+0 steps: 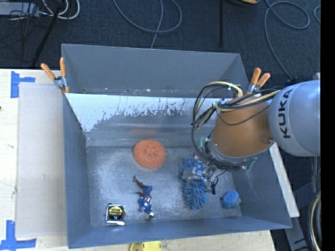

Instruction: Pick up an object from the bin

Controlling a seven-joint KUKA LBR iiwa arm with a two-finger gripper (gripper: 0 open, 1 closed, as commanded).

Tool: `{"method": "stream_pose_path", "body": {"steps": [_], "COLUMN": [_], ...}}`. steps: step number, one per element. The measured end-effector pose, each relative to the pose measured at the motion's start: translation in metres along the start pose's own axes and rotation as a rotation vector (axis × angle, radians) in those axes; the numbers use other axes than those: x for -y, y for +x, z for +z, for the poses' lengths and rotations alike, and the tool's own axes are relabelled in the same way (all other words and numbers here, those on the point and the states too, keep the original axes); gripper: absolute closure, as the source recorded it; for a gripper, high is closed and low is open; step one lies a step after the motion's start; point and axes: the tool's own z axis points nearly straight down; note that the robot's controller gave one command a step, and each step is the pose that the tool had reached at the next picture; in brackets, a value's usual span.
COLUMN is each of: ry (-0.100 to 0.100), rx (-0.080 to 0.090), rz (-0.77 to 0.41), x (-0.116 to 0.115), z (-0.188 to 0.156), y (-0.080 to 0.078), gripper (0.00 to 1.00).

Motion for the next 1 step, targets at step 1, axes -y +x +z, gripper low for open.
{"method": "stream_pose_path", "body": {"steps": [1], "ry": [0.000], "rx": [-0.001], "rz": [0.001], "x": [0.0000], "z": [-0.0040], "y": [-0.0002], "gripper": [1.00]}}
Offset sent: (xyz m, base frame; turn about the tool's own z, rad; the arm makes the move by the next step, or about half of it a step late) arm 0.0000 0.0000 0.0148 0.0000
